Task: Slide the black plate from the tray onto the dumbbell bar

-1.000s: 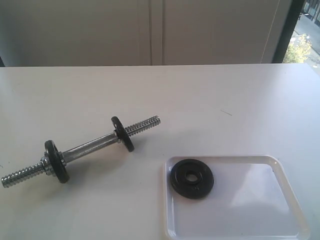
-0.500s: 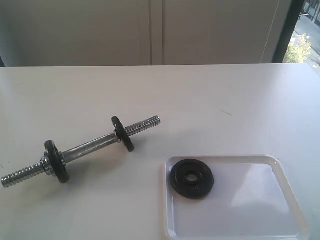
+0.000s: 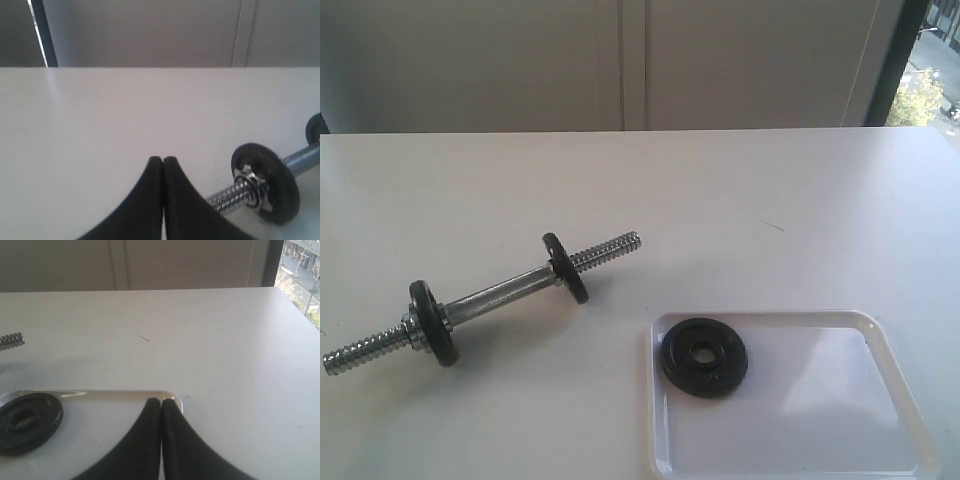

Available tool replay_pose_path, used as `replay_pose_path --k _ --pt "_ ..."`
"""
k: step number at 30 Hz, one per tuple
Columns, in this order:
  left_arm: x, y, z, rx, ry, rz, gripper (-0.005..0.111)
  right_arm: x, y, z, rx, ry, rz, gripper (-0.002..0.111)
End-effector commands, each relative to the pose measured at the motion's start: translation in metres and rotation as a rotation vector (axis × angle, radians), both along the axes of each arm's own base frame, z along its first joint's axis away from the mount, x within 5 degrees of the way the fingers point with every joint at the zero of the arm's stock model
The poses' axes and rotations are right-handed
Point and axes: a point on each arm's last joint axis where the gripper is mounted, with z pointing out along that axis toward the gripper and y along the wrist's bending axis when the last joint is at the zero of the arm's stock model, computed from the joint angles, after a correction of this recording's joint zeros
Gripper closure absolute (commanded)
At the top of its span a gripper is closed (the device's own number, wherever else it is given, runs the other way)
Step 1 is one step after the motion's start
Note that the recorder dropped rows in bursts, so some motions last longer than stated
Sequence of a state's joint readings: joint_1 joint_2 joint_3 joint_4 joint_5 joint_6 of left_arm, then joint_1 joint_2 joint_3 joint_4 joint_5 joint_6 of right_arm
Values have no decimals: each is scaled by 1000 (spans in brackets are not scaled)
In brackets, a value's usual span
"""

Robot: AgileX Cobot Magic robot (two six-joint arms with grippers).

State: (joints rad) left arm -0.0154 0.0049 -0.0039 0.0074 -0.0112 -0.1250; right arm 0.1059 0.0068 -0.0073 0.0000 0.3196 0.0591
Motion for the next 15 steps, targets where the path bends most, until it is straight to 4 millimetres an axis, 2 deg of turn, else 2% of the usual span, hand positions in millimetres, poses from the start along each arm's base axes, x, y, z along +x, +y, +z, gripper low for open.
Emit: replay_pose_path --k 1,10,15 --pt "0 0 14 -11 -162 2 107 0 0 -1 2 -7 3 108" --pt "-9 4 50 -51 -578 30 107 0 0 -1 2 -7 3 108" --pt "-11 10 53 -217 -614 75 107 0 0 -1 2 -7 3 108"
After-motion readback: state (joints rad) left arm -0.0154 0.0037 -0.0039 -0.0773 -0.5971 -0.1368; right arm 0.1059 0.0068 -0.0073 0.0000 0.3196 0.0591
